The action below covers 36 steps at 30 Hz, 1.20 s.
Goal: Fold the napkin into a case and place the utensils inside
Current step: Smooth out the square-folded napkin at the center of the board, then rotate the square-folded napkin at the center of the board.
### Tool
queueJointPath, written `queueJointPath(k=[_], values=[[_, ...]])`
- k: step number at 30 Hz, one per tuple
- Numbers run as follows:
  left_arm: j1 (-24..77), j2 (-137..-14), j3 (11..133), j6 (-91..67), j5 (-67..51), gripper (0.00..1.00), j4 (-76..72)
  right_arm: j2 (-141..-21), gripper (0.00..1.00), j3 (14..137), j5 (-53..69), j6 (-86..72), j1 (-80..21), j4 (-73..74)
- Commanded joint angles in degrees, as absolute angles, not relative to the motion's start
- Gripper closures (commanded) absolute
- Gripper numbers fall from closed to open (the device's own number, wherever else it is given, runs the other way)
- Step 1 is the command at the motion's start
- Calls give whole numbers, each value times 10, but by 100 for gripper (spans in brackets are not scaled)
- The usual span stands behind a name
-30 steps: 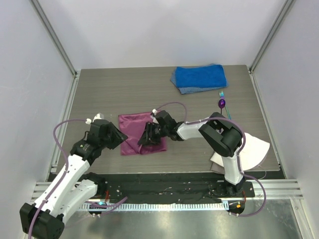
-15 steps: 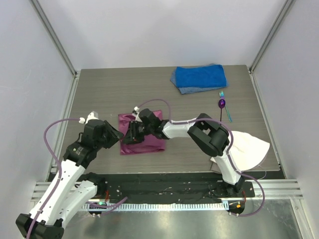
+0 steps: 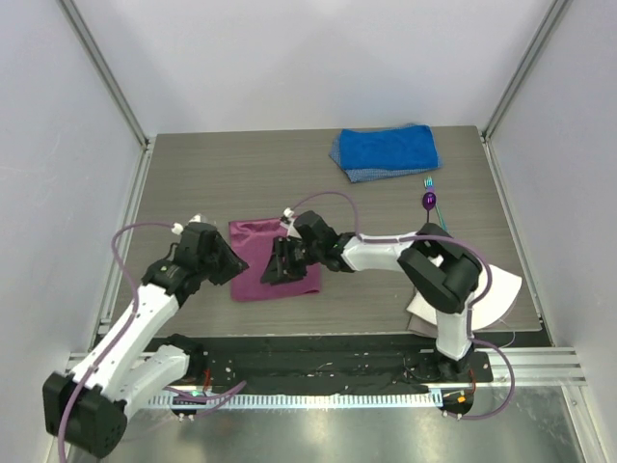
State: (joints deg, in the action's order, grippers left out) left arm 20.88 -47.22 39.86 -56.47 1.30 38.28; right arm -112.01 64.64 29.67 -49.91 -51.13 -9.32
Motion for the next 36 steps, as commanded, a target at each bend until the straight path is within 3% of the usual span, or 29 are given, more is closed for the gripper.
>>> queueJointPath(k=[1, 6, 10, 25, 30, 36], values=[[207, -542, 374, -545, -42, 74, 319, -1042, 55, 590, 279, -472, -500, -79], [208, -586, 348, -541, -33, 82, 304, -1003, 68, 538, 253, -465, -495, -73], [207, -585, 331, -537, -6, 83, 307, -994, 74, 505, 225, -456, -484, -70], [207, -643, 302, -520, 58, 84, 287, -995, 82, 455, 204, -439, -448, -74], [207, -571, 313, -523, 63, 73, 294, -1013, 84, 459, 198, -401, -417, -62], [200, -569, 388, -512, 60, 56, 340, -1043, 84, 514, 82, -318, -358, 49]])
